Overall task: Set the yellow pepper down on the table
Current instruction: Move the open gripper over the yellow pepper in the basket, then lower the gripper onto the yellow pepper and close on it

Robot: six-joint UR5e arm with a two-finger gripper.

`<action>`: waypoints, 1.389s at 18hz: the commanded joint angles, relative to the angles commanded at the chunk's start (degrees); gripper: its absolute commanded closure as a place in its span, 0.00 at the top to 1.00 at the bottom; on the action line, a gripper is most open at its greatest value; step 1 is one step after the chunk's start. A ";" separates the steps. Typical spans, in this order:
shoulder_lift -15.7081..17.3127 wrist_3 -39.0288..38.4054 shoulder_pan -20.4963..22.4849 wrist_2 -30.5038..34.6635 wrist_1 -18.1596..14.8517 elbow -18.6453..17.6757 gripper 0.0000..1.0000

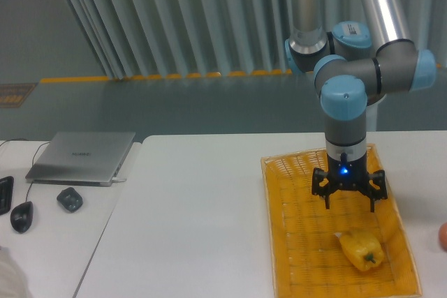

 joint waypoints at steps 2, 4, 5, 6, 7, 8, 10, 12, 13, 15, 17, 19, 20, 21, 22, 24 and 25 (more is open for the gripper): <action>-0.44 -0.88 -0.27 0.00 0.36 0.44 1.00; -1.40 -1.15 -0.27 0.17 0.62 0.61 1.00; -1.67 -1.41 -0.35 0.26 1.14 0.70 1.00; -1.93 -2.02 -0.35 0.35 1.41 0.79 1.00; -2.11 -2.46 -0.35 0.44 1.50 0.97 1.00; -2.20 -2.73 -0.35 0.70 1.50 1.14 1.00; -2.55 -2.82 -0.35 0.79 1.50 1.23 1.00; -2.64 -2.82 -0.27 1.49 1.50 1.32 1.00; -2.64 -2.91 -0.27 1.93 1.50 1.41 1.00; -2.55 -2.91 -0.09 2.11 1.50 1.58 1.00; -2.55 -2.91 0.00 2.28 1.50 1.58 1.00; -2.90 -2.91 0.09 2.46 1.50 1.58 1.00; -3.34 -2.91 0.09 2.55 1.50 1.58 1.00; -3.78 -2.99 0.09 2.72 1.50 1.58 1.00; -3.87 -3.08 0.09 3.33 1.50 1.58 1.00; -4.22 -3.70 0.00 3.60 1.59 1.67 1.00; -4.40 -3.96 0.00 3.69 1.50 1.93 1.00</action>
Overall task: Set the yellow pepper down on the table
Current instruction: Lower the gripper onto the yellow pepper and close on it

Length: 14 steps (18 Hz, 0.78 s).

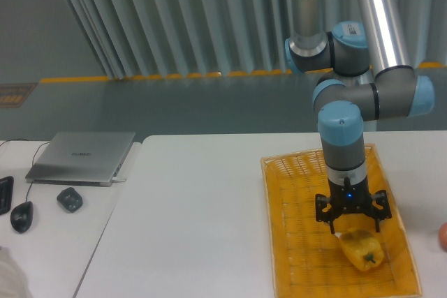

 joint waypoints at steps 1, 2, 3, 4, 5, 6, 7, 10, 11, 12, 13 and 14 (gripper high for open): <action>-0.26 -0.52 -0.09 0.00 0.09 0.09 1.00; -0.44 -0.62 -0.09 0.00 0.09 0.18 1.00; -0.53 -0.88 -0.17 0.00 0.09 0.27 1.00; -0.62 -0.97 -0.18 0.00 0.09 0.44 1.00; -0.70 -1.06 -0.18 0.00 0.09 0.53 1.00; -0.97 -1.06 -0.26 0.00 0.09 0.53 1.00; -1.06 -1.14 -0.26 0.00 0.09 0.53 1.00; -1.41 -1.67 -0.26 0.00 0.09 0.88 1.00; -1.50 -1.76 -0.35 0.09 0.09 0.88 1.00; -1.58 -1.93 -0.35 0.52 0.09 0.88 1.00; -1.84 -2.20 -0.70 1.05 0.17 0.97 1.00; -2.28 -2.55 -0.88 1.23 0.17 1.32 1.00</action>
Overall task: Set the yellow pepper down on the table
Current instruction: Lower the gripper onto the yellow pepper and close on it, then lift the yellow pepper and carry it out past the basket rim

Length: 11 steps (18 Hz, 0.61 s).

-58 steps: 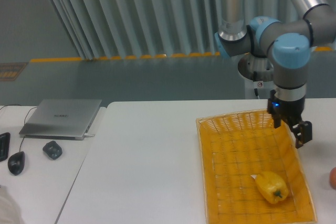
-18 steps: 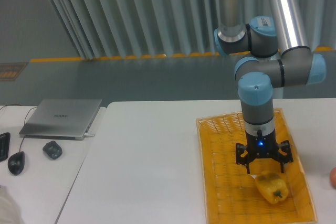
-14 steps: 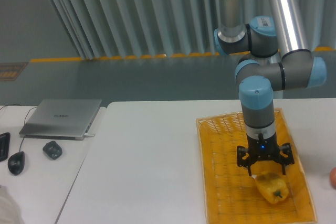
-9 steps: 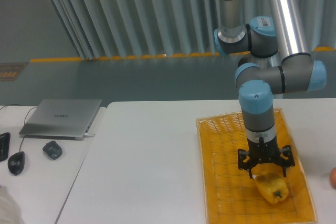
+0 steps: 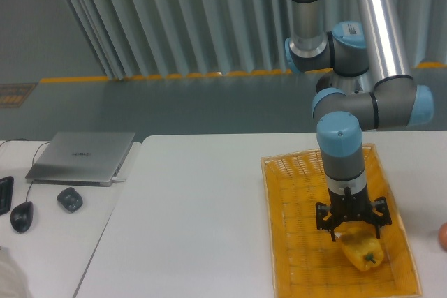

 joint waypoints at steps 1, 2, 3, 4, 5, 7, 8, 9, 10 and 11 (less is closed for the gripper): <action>-0.35 -0.26 -0.09 0.09 0.52 0.09 1.00; -0.62 -0.70 -0.52 0.18 1.14 0.18 1.00; -0.79 -0.62 -0.62 0.44 1.14 0.18 1.00; -0.88 -0.62 -0.62 1.05 1.23 0.18 1.00; -0.88 -0.44 -0.70 1.58 1.32 0.18 1.00; -1.15 -0.27 -0.70 2.20 1.41 0.18 1.00; -1.23 -0.27 -1.05 2.72 1.58 0.27 0.92; -1.32 -0.27 -1.06 2.81 1.58 0.18 0.87; -1.24 -0.18 -1.06 2.73 1.58 0.27 0.67; -1.15 -0.18 -1.14 2.73 1.58 0.27 0.56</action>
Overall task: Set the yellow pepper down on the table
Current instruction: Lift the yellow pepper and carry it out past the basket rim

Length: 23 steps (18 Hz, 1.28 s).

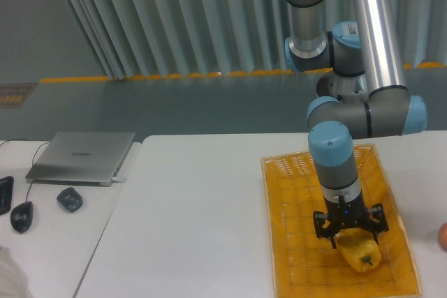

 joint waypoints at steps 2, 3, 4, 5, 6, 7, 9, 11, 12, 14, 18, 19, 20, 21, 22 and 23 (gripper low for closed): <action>0.09 0.09 0.00 0.00 0.09 0.00 0.45; 0.26 0.17 0.00 -0.09 0.09 0.00 0.44; 0.61 0.35 0.00 -0.17 0.17 0.09 0.44; 0.96 1.13 -0.09 -0.18 0.18 0.26 0.44; 1.49 2.45 -0.26 -0.26 0.09 0.26 0.44; 1.93 3.24 -0.61 -0.35 0.09 0.26 0.44; 3.16 3.78 -0.70 -0.61 0.09 0.26 0.44; 4.91 4.30 -0.79 -1.93 0.00 0.18 0.44; 6.05 4.83 -0.70 -2.54 -0.09 0.00 0.44; 8.78 6.58 -0.27 -3.07 -0.61 -0.26 0.44; 11.86 12.99 2.45 -3.51 -0.88 -0.44 0.44; 12.39 15.10 3.68 -3.69 -1.23 -0.44 0.44; 12.57 17.21 4.65 -3.95 -1.58 -0.44 0.44; 12.66 19.31 5.88 -4.13 -1.67 -0.44 0.44; 12.66 22.38 7.80 -4.30 -1.76 -0.79 0.44; 12.66 24.76 9.13 -4.39 -1.76 -1.05 0.44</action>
